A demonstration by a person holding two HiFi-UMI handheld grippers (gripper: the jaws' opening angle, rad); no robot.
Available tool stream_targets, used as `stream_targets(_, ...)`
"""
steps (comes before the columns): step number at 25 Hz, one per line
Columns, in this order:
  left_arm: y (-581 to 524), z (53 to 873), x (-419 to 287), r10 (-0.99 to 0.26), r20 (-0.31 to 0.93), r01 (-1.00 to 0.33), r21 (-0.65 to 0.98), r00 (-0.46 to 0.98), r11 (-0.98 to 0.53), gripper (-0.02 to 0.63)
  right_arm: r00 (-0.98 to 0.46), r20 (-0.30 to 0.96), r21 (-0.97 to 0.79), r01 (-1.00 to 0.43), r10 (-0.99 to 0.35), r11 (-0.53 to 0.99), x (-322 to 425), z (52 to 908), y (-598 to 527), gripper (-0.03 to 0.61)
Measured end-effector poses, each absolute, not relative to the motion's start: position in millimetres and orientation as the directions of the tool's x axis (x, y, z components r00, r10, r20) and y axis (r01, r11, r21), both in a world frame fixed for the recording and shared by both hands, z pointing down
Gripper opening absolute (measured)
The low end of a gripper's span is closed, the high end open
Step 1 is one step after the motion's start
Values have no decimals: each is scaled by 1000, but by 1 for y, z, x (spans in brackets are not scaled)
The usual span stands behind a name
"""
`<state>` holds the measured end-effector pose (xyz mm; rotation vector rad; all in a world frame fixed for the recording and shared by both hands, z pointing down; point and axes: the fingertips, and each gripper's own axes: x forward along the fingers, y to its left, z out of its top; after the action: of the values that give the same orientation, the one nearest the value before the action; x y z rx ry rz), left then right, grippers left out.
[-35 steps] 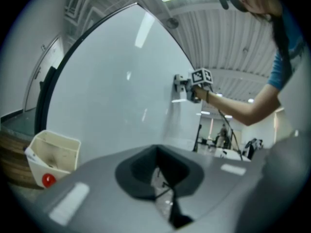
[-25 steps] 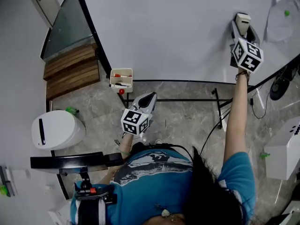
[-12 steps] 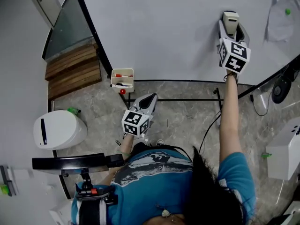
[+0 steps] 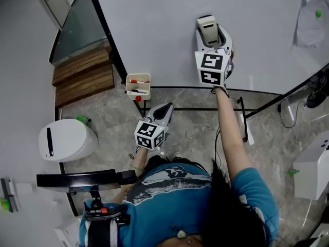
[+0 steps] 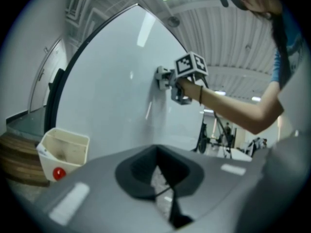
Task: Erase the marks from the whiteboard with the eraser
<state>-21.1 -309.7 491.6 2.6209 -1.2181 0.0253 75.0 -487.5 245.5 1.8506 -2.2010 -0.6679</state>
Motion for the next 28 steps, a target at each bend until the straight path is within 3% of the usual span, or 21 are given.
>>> stream_targets(8,-310,502,-37,-767,130,-773,223,628,-594,3,-300,-15,480,-839,-954,256,-16,328,-489,262)
stream_targets(15,-307,506,-46,-774,133,-780,225,619,-584,3,-313,44,542,-790,-949,286,-37,364,-487,262)
stream_targets(21,-306,505,-40,-762,131,-767,231,635,-599,3,-287,40,564,-784,-957,258,-14,351,-482,262)
stream_targets(28,-302,498,-12,-719,123,-724,232,684,-650,3,-186,-5,564,-812,-983,151,80,296,-480,262)
